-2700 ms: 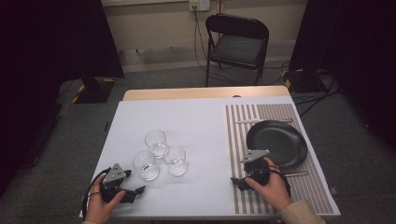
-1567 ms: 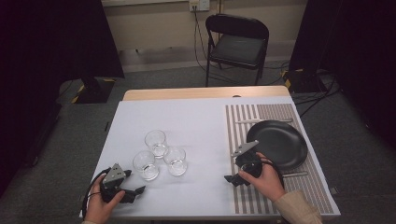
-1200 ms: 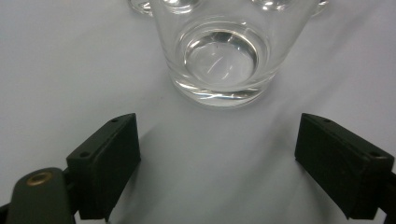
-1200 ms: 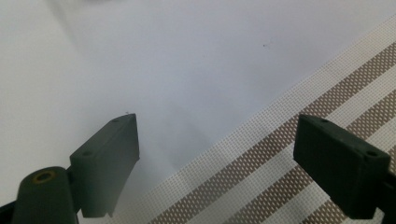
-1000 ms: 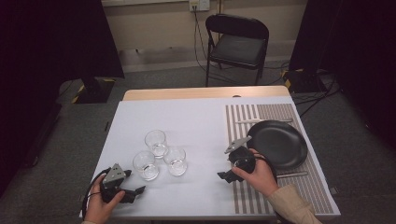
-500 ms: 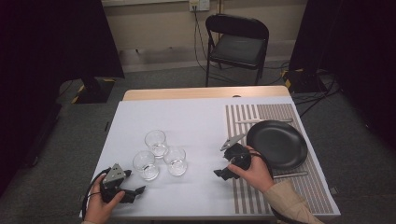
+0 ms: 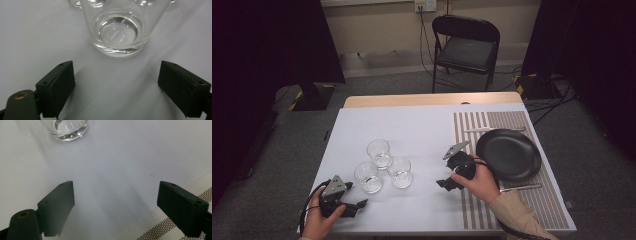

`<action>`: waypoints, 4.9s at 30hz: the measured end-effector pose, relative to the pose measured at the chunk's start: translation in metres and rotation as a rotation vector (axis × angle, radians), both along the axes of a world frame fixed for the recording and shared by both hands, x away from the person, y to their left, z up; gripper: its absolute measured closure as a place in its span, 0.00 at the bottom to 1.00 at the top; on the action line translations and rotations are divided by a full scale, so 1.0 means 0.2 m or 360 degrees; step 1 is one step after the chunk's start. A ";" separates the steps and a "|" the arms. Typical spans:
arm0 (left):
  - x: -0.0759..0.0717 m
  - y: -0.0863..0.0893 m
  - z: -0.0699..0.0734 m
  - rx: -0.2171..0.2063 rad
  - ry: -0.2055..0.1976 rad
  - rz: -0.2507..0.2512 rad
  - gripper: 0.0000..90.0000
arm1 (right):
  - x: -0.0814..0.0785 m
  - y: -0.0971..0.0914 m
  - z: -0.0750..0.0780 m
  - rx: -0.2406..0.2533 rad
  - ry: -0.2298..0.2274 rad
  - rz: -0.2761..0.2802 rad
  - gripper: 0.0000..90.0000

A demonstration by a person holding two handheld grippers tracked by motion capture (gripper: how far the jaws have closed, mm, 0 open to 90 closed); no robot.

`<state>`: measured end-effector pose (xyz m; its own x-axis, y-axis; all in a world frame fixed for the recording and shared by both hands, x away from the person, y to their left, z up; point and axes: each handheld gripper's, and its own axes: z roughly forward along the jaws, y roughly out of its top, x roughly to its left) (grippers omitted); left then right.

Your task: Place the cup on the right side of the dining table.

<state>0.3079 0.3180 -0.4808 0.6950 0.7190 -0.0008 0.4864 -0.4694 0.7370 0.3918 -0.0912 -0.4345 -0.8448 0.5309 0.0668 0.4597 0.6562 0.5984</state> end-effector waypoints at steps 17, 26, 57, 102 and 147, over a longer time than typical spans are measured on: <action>0.00 0.00 0.00 0.0000 0.0000 0.0000 0.15 | 0.03 0.07 0.04 -0.0012 -0.0016 0.0031 0.15; 0.00 0.00 0.00 0.0000 0.0000 0.0000 0.15 | 0.05 0.09 0.07 0.0005 -0.0018 0.0032 0.15; 0.00 0.00 0.00 0.0000 -0.0001 0.0000 0.15 | 0.10 0.18 0.14 -0.0018 -0.0034 0.0065 0.15; 0.00 0.00 0.00 0.0000 -0.0001 -0.0001 0.15 | 0.15 0.31 0.24 -0.0034 -0.0053 0.0139 0.15; 0.00 0.00 0.00 -0.0003 -0.0003 0.0001 0.15 | 0.22 0.47 0.27 0.0008 -0.0032 0.0150 0.14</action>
